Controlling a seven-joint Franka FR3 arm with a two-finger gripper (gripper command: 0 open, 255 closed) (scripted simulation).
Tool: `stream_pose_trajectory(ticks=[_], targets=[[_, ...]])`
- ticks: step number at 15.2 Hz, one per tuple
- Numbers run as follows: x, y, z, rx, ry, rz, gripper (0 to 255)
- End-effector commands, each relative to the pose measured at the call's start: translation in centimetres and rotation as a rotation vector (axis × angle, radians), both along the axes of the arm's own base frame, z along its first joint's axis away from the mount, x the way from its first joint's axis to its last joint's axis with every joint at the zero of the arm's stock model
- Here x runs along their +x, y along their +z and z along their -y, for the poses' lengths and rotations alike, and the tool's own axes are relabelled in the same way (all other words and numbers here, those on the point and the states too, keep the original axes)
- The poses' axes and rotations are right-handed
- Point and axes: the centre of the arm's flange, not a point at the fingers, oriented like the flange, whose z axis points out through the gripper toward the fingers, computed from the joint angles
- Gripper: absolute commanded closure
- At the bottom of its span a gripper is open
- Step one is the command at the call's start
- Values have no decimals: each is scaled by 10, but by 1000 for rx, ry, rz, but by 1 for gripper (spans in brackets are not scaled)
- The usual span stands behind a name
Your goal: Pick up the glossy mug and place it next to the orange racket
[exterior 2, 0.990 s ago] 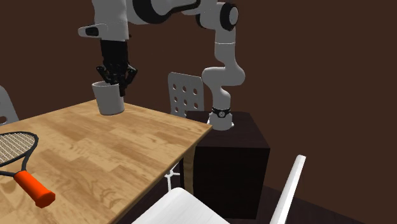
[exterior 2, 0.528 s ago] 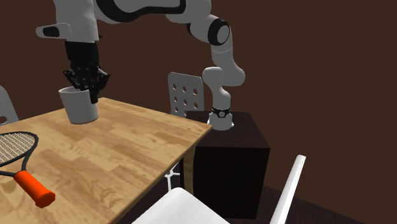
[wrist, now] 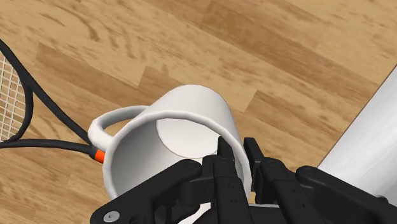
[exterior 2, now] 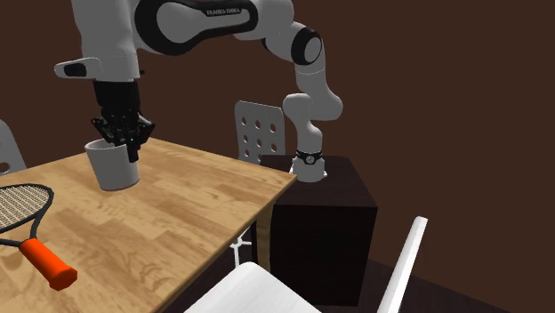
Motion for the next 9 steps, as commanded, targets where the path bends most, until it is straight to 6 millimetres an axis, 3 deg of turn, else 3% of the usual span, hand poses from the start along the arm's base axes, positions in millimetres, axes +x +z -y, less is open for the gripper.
stream_pose_trajectory(ticks=[1,9], targets=[[0,-10,0,-1,0,0,255],[0,-52,0,-1,0,0,255]])
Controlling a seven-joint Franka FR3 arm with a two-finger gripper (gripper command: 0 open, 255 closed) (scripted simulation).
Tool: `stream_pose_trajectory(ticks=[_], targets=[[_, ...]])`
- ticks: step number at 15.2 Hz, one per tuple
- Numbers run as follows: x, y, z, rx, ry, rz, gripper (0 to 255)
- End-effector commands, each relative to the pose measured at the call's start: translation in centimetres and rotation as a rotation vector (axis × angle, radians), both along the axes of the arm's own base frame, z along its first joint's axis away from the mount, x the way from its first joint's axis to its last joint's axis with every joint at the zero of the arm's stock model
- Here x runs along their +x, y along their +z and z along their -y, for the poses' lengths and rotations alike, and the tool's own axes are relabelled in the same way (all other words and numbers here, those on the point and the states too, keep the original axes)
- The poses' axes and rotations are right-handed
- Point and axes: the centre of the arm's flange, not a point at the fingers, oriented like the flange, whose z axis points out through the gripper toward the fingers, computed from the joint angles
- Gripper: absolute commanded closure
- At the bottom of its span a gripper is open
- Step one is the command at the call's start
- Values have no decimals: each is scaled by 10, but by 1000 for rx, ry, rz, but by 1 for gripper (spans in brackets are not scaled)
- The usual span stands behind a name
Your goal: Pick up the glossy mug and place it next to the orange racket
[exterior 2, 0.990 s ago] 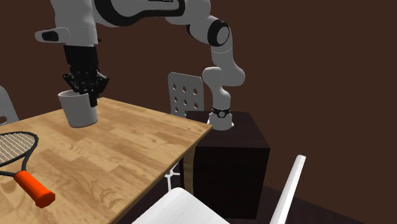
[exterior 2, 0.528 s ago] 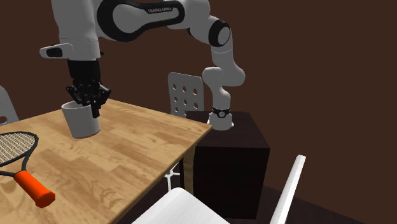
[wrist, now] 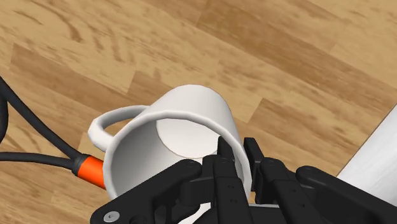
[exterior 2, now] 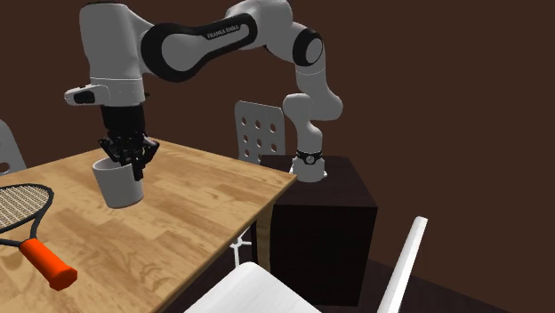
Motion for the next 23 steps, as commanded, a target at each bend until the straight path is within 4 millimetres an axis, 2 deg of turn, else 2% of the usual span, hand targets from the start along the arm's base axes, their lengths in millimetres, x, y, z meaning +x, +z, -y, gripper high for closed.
stream_pose_trajectory(ticks=[1,13,21,22,23], targets=[[0,-10,0,-1,0,1,255],[0,-73,0,-1,0,1,255],[0,-73,0,-1,0,1,255],[0,-73,0,-1,0,1,0],[0,-73,0,-1,0,1,0]])
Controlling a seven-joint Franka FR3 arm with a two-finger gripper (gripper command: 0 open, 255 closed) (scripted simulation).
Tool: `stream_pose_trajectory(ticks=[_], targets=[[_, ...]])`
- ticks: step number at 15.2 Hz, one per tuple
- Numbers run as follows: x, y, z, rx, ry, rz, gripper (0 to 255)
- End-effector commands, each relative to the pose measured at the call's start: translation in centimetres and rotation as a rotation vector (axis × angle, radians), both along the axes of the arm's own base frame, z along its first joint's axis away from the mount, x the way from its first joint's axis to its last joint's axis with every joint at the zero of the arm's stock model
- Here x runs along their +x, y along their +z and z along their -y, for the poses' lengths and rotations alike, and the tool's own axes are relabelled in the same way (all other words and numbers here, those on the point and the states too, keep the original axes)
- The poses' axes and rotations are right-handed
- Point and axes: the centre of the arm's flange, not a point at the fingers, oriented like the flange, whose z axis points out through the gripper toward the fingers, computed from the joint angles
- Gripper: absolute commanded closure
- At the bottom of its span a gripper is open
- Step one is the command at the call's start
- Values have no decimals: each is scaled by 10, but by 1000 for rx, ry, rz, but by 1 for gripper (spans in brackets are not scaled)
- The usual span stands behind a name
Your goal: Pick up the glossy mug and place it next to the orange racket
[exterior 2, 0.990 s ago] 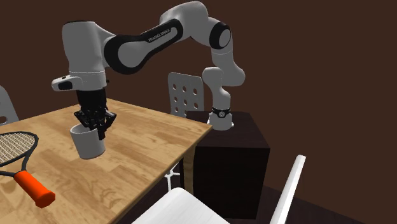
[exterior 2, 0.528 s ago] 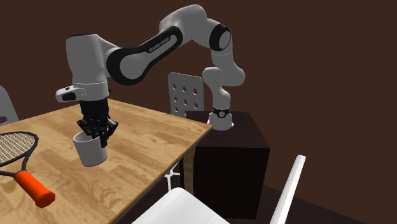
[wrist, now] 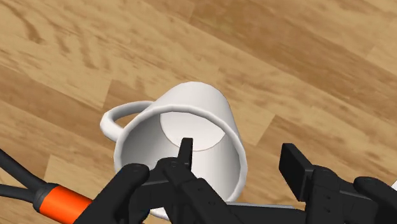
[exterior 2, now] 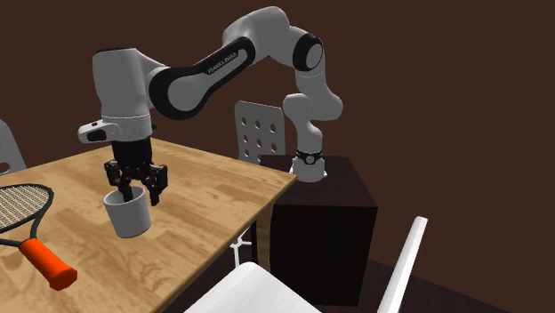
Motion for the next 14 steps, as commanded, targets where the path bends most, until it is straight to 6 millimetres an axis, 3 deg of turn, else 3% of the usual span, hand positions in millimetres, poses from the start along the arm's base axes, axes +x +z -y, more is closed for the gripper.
stream_pose_trajectory(ticks=[1,4,8,14], targets=[[0,0,0,0,0,0,0],[0,0,0,0,0,0,0],[-2,50,-3,0,0,0,0],[-2,50,-3,0,0,0,0]])
